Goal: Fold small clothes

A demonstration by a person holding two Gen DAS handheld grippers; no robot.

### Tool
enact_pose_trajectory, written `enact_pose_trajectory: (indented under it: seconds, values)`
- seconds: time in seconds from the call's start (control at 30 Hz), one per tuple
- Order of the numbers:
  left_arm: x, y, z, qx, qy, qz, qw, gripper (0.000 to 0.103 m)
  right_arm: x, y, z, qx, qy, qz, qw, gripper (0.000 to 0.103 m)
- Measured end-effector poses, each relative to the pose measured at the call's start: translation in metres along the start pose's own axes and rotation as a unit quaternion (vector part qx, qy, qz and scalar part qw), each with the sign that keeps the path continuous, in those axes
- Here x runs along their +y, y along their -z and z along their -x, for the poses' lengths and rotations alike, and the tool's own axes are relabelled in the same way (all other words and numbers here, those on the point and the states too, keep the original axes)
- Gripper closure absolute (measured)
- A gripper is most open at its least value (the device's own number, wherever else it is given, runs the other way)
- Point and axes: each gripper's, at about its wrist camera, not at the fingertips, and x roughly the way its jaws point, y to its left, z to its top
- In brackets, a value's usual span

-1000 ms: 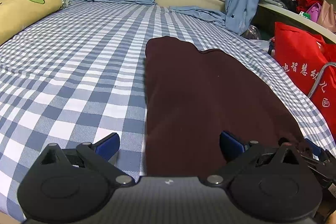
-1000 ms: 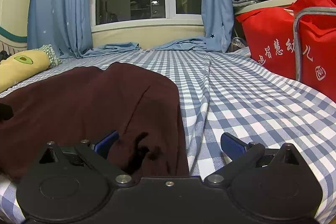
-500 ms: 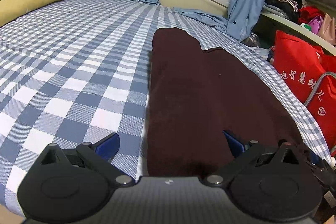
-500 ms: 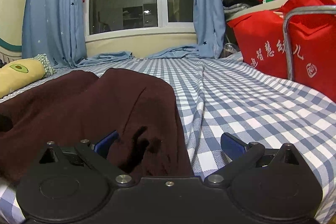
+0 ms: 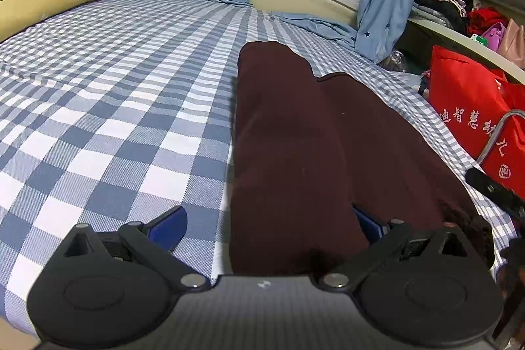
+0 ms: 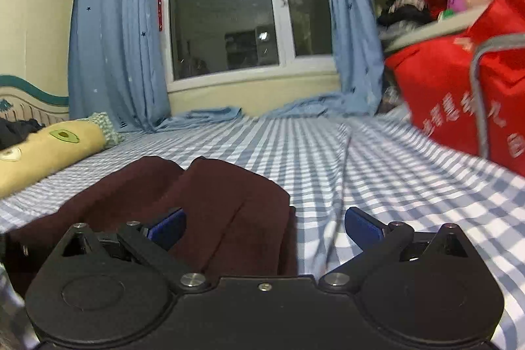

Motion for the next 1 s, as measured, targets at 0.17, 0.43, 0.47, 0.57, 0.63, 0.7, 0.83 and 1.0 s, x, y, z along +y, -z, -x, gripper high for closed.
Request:
enact_pose_trajectory:
  seconds: [0.17, 0.43, 0.47, 0.57, 0.63, 0.7, 0.83, 1.0]
  values:
    - [0.000, 0.000, 0.000, -0.001, 0.001, 0.000, 1.0000, 0.000, -0.012, -0.011, -0.045, 0.082, -0.059, -0.009, 0.995, 0.001]
    - [-0.002, 0.002, -0.001, -0.005, -0.003, -0.008, 1.0000, 0.000, -0.032, 0.003, -0.070, 0.125, -0.076, -0.068, 0.987, 0.011]
    - [-0.001, 0.003, -0.001, -0.006, -0.004, -0.008, 0.9999, 0.000, -0.030, 0.004, -0.069, 0.122, -0.078, -0.065, 0.987, 0.015]
    - [-0.001, 0.004, -0.001, -0.008, -0.004, -0.006, 0.9999, 0.000, -0.026, 0.010, -0.062, 0.110, -0.085, -0.051, 0.989, 0.025]
    - [-0.002, 0.004, -0.001, -0.009, -0.006, -0.005, 0.9999, 0.000, -0.027, 0.011, -0.061, 0.104, -0.091, -0.052, 0.989, 0.029]
    - [-0.002, 0.004, -0.001, -0.008, -0.007, -0.005, 0.9999, 0.000, -0.030, 0.011, -0.062, 0.104, -0.095, -0.062, 0.988, 0.030]
    - [0.000, -0.001, -0.001, 0.001, -0.002, 0.003, 1.0000, 0.000, -0.037, 0.011, -0.063, 0.107, -0.103, -0.079, 0.986, 0.030]
    - [0.002, -0.018, 0.000, 0.025, 0.015, 0.014, 0.9995, 0.000, -0.037, 0.012, -0.062, 0.107, -0.105, -0.086, 0.985, 0.030]
